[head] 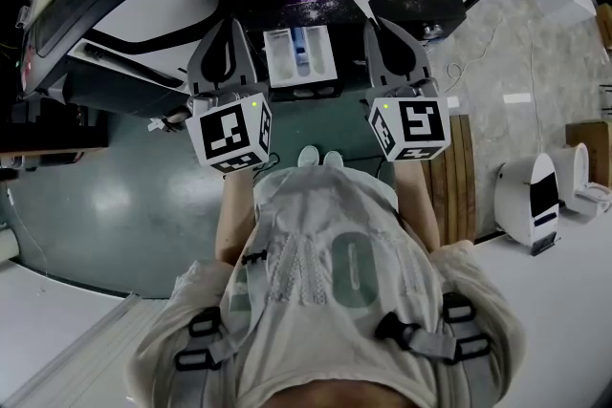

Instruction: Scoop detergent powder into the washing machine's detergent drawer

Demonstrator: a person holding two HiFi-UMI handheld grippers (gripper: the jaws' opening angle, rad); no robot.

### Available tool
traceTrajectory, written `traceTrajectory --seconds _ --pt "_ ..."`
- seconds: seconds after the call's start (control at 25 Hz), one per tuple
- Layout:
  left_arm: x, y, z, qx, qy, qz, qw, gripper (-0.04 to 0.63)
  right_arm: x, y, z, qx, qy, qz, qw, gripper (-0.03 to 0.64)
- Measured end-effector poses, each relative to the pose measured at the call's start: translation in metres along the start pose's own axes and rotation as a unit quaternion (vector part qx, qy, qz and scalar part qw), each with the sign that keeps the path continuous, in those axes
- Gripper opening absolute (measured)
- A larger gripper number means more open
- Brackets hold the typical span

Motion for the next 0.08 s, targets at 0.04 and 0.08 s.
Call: traceTrajectory --seconds 0.04,0.08 --pt "0.0003 0.0001 -0.0002 0.000 0.000 0.000 1.0000 0.021 0.0003 0.0000 -0.0002 0.000 0.000 0.000 1.000 0.011" --pt "0.0006 0.0002 -0.0004 0.000 0.000 0.001 1.0000 0.021 0.0006 0.0001 -0.0003 0.000 0.000 0.000 1.000 0.011"
Point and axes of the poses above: the fingertips, and each gripper's own axes: z forward along the fingers, y to its left, x out of its underside, the point moved 8 cm from there along -z, backward along the fingers
